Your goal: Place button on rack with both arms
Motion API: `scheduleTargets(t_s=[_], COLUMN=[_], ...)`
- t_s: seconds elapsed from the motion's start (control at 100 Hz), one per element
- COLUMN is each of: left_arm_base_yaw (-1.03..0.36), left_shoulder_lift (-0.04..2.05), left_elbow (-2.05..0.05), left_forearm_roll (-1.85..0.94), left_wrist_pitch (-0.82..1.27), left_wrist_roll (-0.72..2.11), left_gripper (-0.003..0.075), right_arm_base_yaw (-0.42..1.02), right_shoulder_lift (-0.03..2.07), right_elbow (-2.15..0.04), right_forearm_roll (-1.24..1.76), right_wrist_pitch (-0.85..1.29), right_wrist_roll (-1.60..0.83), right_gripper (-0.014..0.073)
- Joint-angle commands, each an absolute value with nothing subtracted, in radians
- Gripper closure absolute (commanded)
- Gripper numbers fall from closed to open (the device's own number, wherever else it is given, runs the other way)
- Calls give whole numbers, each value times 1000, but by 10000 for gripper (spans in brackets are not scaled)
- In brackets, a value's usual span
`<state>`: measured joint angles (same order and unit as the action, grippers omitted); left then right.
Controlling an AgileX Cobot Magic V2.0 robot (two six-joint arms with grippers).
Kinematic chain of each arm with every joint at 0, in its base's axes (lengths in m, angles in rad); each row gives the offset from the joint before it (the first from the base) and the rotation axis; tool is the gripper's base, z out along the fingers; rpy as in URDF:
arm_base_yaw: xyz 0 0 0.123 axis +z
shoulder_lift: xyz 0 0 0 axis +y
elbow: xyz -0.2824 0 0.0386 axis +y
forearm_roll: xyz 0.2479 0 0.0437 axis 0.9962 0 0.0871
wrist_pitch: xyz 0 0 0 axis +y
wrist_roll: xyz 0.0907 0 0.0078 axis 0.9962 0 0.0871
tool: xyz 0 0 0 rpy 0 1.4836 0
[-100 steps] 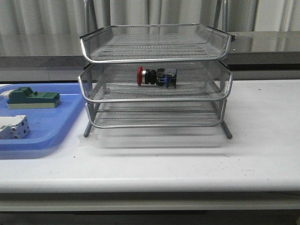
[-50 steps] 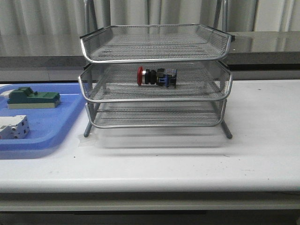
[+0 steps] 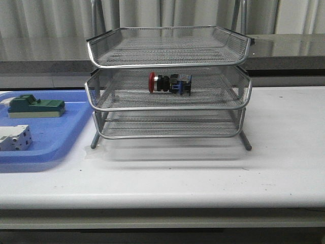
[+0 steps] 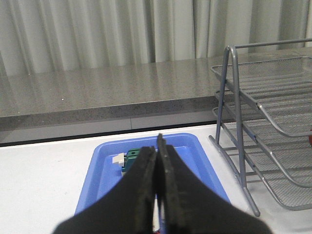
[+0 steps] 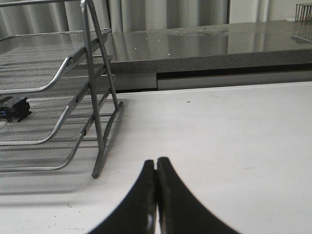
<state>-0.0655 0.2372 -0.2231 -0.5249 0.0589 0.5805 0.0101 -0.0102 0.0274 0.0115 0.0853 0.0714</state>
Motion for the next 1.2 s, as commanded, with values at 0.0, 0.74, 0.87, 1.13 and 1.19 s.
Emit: scheduleTargets(t_s=[0.0,0.74,0.87,1.13,1.19], left_arm_base_yaw=[-63,-63,-63,-63,-63], left_shoulder_lift=[245,245,245,245,245], left_elbow=[-250,-250,-250,-250,-250], left_forearm_roll=[-538,-538,-538,-534,-514], left_wrist_pitch=[-10,-10,-10,-10,-10], left_wrist_roll=[569,569,569,569,569], left_gripper=[740,740,740,740,740], right_arm_base_yaw=[10,10,10,10,10], right_shoulder_lift=[-32,-32,-32,-32,-32], right_elbow=[13,13,13,13,13], right_forearm_roll=[0,0,0,0,0], right_wrist_pitch=[0,0,0,0,0], right_wrist_roll=[74,74,74,74,74], right_gripper=[654,654,654,654,654])
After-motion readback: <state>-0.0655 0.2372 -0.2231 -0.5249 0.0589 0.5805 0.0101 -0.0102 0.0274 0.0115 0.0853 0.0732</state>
